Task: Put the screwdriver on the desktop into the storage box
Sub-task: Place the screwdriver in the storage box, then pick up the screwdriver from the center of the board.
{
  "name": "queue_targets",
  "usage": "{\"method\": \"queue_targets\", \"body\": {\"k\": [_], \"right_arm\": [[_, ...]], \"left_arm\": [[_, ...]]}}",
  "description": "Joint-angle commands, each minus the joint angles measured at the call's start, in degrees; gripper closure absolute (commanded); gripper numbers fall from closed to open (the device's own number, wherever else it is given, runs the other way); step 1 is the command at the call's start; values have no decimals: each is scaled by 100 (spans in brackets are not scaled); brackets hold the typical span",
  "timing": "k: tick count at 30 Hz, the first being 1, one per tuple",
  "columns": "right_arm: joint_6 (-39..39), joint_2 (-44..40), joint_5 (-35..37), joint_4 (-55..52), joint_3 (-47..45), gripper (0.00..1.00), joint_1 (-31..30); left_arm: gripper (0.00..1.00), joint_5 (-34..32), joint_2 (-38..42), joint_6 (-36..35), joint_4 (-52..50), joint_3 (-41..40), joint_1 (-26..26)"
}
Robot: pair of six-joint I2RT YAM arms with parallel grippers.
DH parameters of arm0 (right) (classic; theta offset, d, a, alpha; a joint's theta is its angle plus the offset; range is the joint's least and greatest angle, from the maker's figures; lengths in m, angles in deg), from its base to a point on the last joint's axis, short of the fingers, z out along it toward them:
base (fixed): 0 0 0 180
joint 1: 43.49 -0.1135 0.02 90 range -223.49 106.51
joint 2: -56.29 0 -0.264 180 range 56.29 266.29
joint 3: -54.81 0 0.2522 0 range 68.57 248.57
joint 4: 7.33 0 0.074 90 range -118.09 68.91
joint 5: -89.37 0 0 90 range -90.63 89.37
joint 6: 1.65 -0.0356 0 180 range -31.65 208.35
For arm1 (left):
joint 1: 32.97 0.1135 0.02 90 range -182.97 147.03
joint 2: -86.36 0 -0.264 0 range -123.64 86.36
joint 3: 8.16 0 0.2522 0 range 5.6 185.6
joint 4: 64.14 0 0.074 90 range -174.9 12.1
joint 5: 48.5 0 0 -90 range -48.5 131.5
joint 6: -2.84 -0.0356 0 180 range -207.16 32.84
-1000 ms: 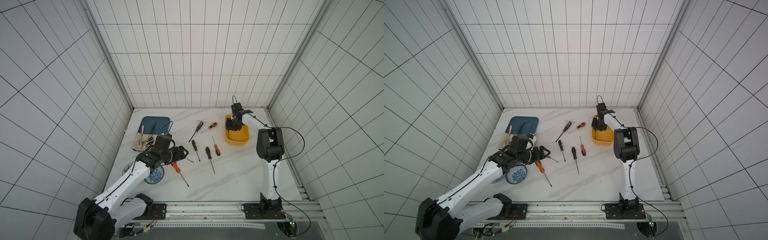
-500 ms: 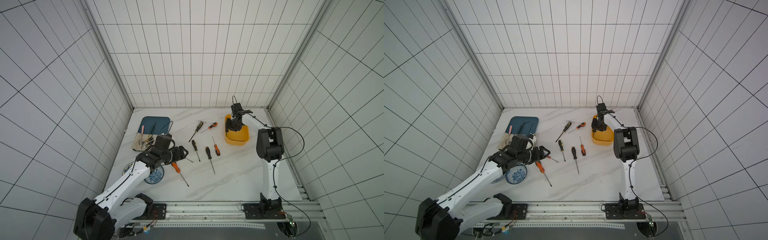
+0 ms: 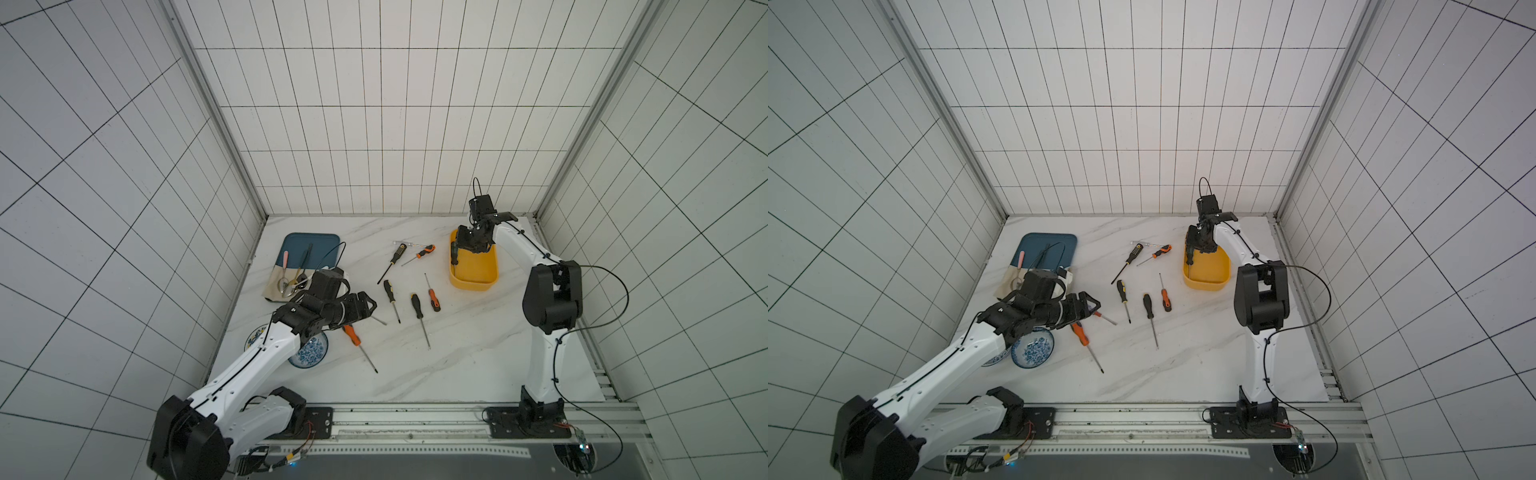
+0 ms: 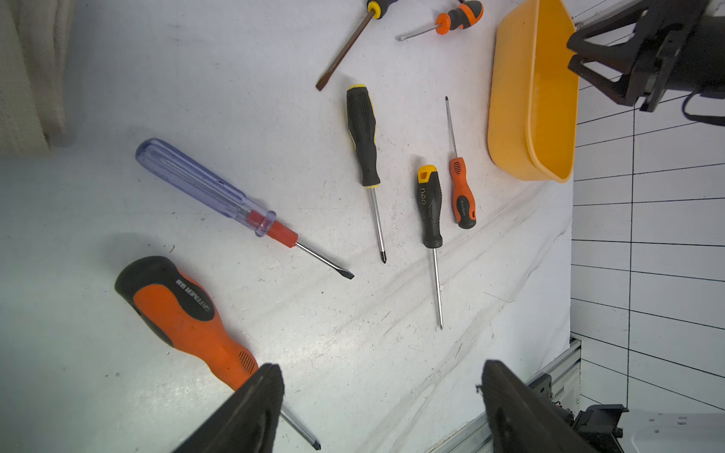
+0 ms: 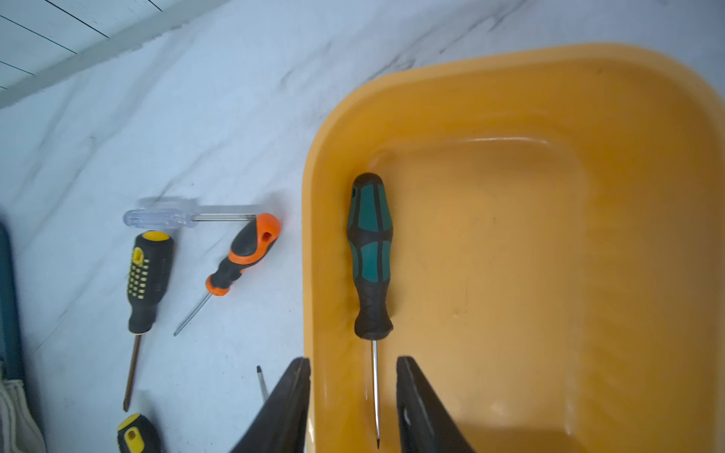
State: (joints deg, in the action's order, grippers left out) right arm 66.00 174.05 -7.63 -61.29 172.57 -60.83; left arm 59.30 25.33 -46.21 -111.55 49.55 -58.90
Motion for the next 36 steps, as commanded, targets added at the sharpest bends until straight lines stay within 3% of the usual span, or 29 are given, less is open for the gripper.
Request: {"method": "queue_targets", "body": {"k": [1,9,18,26,36], "right_arm": [[107,-556,148,-151,-443,60,-128],[117,-1529,160,11,-1578,60,-559],[38,-2327,118,298,-2866,59,-1179],[-41,-2046,160,469,-3320,58,-1640],[-42,-1370,238,495,-3111,55,-1891]], "left_arm": [[17,-49,-52,-33,138,16,-8],[17,105,-333,9,379,96,-58],[17,-6,-934,67,808,418,-454],[17,-50,-1405,89,1095,587,-676],[17,-78,-1271,88,1040,445,-685]]}}
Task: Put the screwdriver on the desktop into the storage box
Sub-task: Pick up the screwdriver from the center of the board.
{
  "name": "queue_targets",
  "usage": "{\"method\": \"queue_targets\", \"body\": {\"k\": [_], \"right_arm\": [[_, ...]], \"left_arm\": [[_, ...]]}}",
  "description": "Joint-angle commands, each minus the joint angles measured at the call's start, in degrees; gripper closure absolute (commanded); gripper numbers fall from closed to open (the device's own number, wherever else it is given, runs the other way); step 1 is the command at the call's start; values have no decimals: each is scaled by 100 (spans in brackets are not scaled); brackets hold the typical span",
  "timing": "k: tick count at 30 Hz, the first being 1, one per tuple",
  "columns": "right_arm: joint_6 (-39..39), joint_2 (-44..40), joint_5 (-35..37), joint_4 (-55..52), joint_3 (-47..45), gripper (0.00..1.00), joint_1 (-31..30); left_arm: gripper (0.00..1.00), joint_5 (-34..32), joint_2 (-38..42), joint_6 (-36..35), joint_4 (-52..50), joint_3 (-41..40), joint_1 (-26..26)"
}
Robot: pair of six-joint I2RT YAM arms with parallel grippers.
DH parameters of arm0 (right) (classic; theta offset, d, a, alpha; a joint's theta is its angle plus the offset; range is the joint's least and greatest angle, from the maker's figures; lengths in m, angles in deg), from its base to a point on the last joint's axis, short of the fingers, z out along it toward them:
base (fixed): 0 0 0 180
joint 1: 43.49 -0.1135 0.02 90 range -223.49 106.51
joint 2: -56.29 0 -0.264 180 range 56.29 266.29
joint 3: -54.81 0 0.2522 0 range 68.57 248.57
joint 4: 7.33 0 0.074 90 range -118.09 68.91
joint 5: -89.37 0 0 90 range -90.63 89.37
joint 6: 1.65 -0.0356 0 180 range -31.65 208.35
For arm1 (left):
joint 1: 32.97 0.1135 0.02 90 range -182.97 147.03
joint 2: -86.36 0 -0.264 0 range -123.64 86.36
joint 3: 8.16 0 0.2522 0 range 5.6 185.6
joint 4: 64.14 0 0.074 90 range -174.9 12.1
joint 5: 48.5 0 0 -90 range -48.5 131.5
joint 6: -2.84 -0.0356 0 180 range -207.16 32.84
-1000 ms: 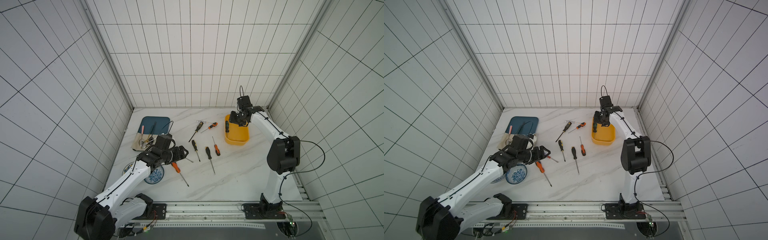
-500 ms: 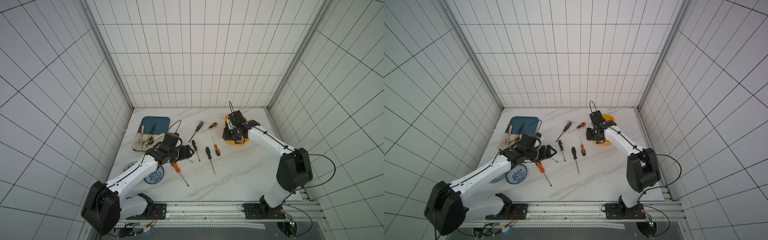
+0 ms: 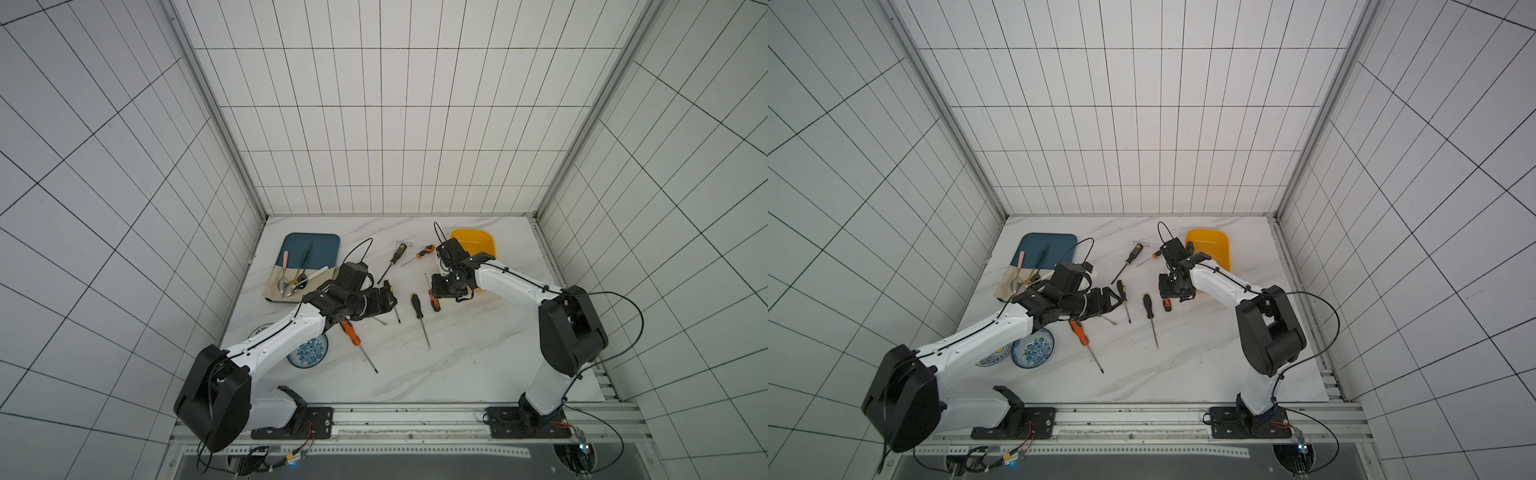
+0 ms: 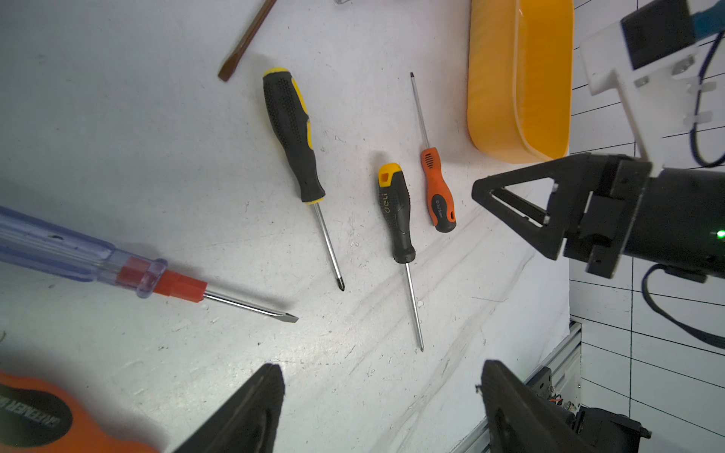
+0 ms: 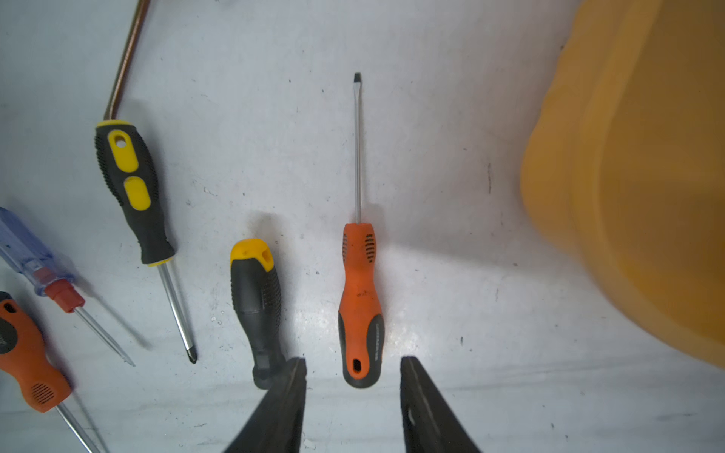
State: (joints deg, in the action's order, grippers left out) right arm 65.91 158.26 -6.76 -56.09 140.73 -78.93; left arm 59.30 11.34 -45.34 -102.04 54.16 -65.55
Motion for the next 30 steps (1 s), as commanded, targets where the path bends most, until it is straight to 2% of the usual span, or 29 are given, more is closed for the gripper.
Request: {"method": "queue_targets", "body": {"k": [1,16,22,27,30], "right_arm": [[-33,292,177,-40,107,55,-99],[38,953,401,-145,316,58,-258],[46,1009,459,-185,348,65,-294],[89,962,472,-217,351,77,-306],[116,859,466,-243,351,80,-314]], "left_arm": [[17,-90,157,1,84,-37,-21],[17,-131,259,1,34,-146,-21],[17,-148,267,-6,15,-162,-21],[17,-152,278,-8,6,-162,-21],[17,-164,313,-7,-7,-166,-21]]}}
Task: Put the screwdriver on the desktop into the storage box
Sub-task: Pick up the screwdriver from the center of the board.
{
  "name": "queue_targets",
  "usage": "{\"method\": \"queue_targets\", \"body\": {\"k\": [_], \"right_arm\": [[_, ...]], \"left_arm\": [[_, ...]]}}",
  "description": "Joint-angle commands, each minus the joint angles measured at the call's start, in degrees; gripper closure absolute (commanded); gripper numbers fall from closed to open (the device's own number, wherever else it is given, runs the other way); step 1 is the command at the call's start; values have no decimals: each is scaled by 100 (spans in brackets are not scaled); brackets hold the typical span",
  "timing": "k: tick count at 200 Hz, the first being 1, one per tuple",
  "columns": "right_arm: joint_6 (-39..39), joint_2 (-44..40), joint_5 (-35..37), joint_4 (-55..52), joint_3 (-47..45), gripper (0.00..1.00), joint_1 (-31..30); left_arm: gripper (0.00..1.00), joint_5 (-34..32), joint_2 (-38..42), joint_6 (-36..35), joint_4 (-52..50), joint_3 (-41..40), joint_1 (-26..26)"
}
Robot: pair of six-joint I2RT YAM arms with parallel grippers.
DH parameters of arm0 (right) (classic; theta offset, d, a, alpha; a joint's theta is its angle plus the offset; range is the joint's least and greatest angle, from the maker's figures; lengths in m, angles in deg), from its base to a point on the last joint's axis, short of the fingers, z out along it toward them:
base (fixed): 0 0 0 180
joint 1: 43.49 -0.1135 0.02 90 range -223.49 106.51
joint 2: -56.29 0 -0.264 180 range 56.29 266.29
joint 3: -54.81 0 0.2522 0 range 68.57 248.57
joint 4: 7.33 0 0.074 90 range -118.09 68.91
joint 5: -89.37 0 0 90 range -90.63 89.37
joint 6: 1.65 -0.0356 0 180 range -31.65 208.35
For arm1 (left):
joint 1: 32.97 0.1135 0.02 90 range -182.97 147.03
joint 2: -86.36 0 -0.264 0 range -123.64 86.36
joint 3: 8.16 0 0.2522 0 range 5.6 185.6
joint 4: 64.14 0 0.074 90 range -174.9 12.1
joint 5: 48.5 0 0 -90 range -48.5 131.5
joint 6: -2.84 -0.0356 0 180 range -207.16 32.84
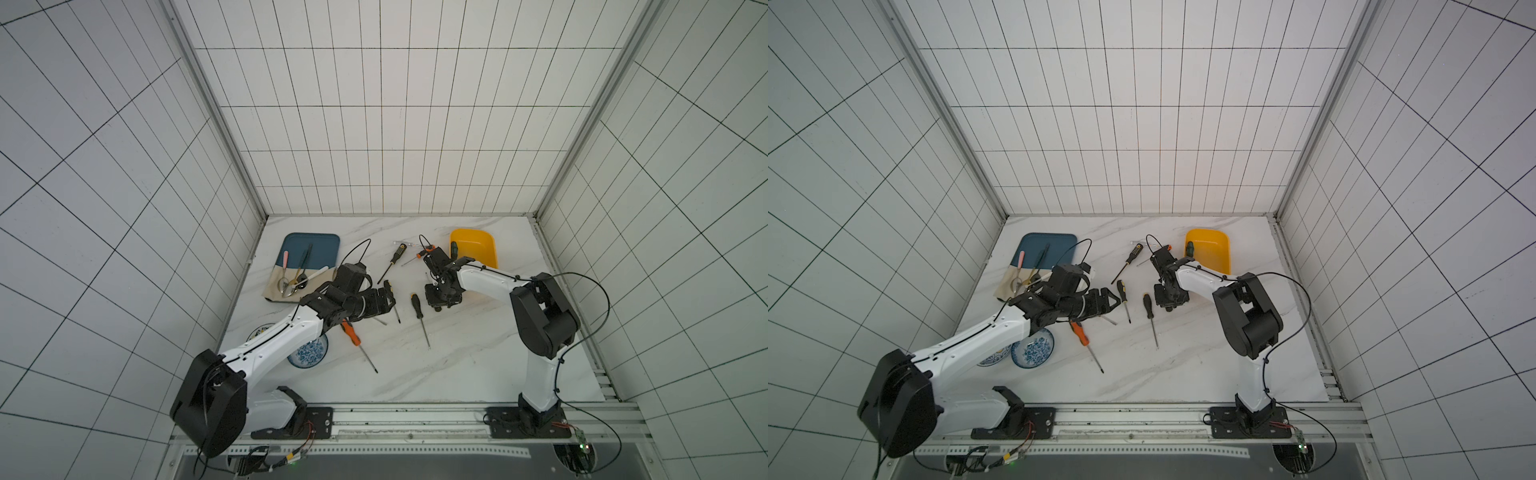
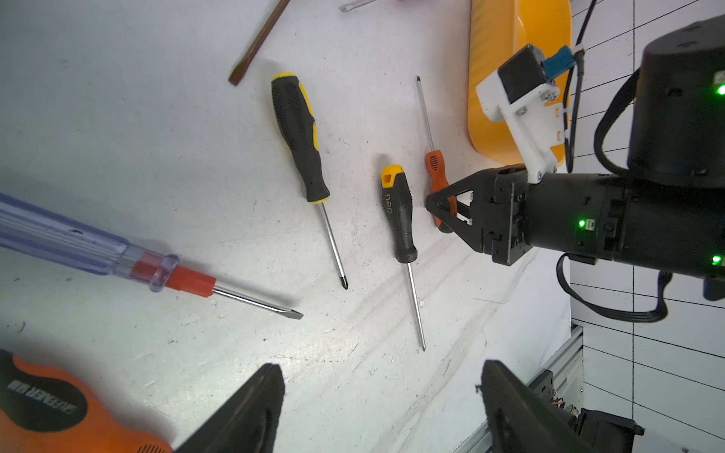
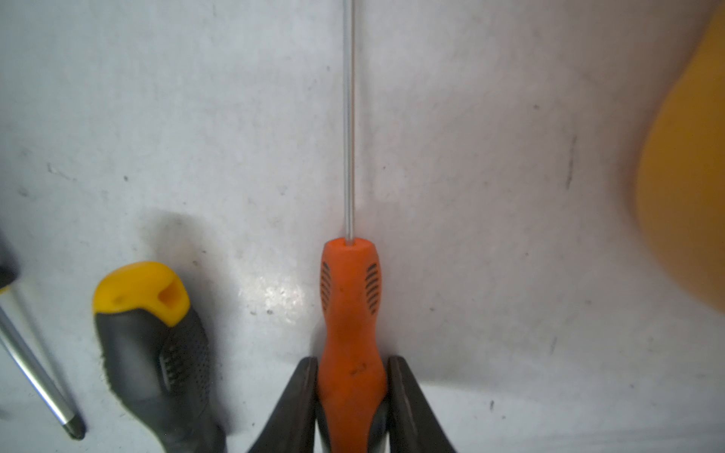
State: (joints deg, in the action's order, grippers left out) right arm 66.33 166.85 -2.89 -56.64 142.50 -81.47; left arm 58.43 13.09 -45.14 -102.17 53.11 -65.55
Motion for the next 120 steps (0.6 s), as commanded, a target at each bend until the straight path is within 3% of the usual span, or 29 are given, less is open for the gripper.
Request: {"method": "queue_targets", "body": {"k": [1,120], "right_arm": [[84,-49,77,-204,172,81,-68],[327,-1025,85,-616,508,83,94]], "left_arm": [[17,-77,155,-27,-7,-65,-21],[17,-75,186,-27,-7,-65,-21]]}}
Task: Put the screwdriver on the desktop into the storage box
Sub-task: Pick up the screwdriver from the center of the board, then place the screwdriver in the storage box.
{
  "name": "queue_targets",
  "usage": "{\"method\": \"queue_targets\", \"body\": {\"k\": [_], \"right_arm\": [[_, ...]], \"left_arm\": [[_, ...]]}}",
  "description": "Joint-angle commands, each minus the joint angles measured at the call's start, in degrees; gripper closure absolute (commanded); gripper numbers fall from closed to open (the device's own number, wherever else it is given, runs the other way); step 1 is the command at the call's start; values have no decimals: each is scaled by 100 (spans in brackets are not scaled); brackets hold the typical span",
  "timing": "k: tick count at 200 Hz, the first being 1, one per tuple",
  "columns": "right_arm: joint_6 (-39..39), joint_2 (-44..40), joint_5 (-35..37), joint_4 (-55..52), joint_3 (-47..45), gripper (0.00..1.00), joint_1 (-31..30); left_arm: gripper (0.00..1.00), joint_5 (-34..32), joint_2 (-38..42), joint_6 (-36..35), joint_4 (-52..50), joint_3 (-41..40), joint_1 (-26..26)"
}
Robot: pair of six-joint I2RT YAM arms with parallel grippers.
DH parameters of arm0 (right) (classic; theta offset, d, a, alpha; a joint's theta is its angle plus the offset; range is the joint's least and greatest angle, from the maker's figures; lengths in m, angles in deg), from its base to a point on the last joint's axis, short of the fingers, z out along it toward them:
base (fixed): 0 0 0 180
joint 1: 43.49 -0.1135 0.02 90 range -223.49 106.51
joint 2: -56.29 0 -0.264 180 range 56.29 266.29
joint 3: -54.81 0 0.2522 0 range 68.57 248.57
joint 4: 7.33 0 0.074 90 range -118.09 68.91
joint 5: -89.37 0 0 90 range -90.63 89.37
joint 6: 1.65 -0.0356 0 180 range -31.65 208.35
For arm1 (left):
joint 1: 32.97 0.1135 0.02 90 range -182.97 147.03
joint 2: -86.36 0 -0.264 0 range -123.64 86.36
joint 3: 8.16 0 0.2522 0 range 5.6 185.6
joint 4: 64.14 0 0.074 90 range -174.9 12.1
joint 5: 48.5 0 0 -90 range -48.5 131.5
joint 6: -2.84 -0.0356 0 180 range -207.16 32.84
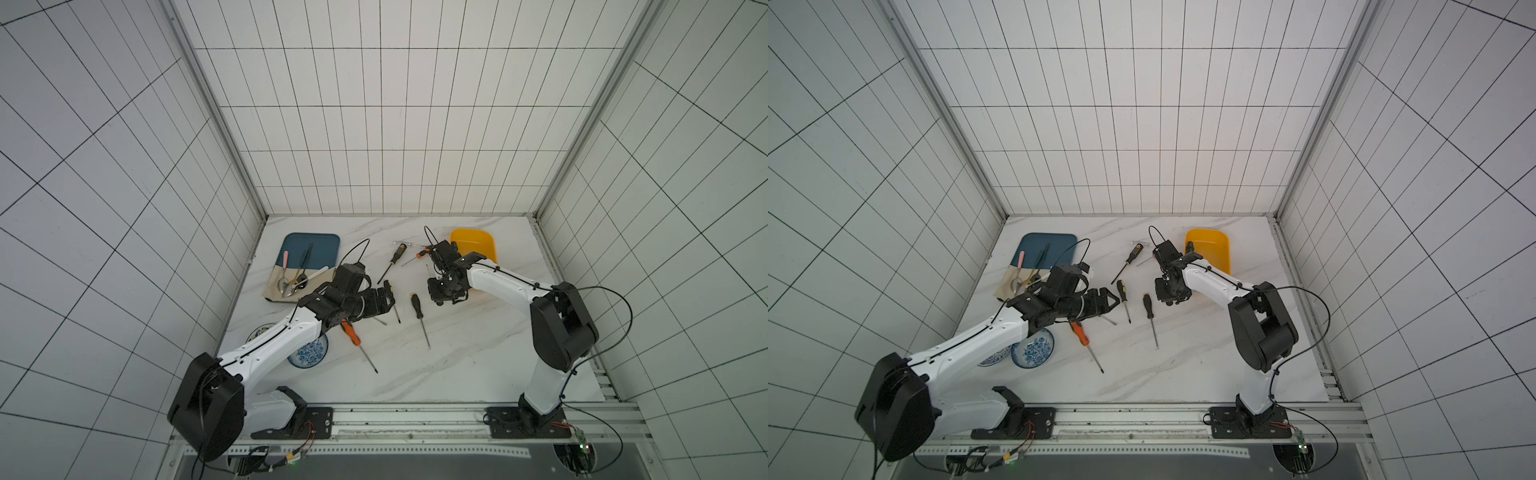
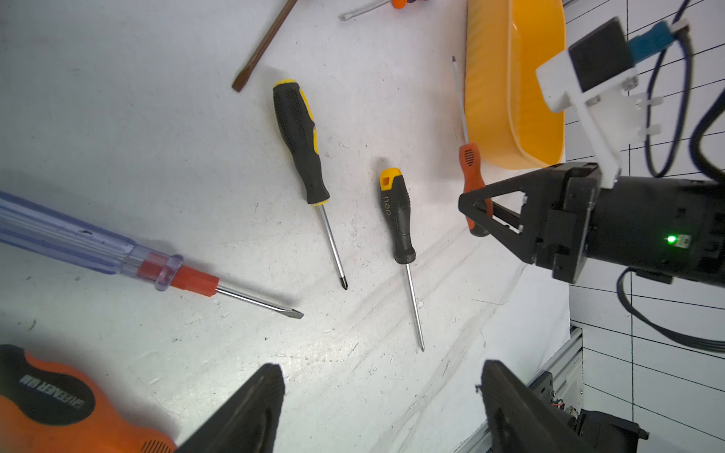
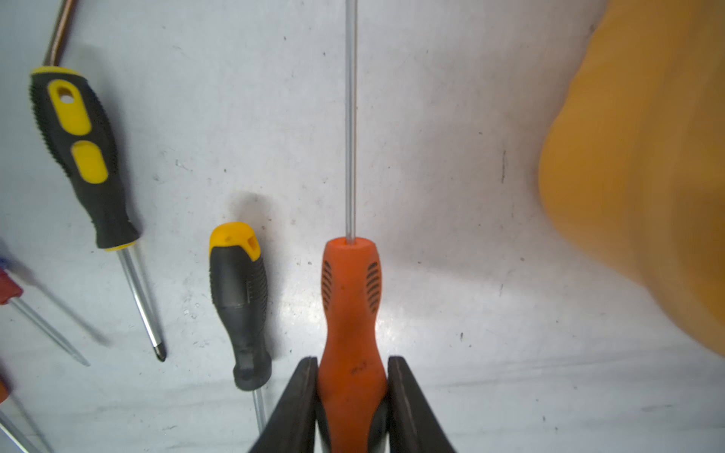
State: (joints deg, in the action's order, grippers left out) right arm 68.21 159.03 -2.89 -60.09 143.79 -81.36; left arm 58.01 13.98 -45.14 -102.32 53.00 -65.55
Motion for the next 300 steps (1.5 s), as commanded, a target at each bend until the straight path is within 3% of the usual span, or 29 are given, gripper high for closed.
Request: {"method": "queue_targets", "body": {"k": [1,78,155,203,300], "right_arm": [[141,-244,85,-273,384,83,89],[289,-333,137,-628,1056,83,786],[365,321,185,-730,1810,83,1687],[440,1116,193,-775,2356,83,1956],[421,1932,192,-635,2596,82,2081]], "left_arm": [[17,-34,95,-27,8,-54,-21],[17,36,125,12,69,-117,-21],[17,92,192,61,131,-256,-24],[17,91,289,79,122,-331,-23],[17,55,354,64,52,-387,-23]]}}
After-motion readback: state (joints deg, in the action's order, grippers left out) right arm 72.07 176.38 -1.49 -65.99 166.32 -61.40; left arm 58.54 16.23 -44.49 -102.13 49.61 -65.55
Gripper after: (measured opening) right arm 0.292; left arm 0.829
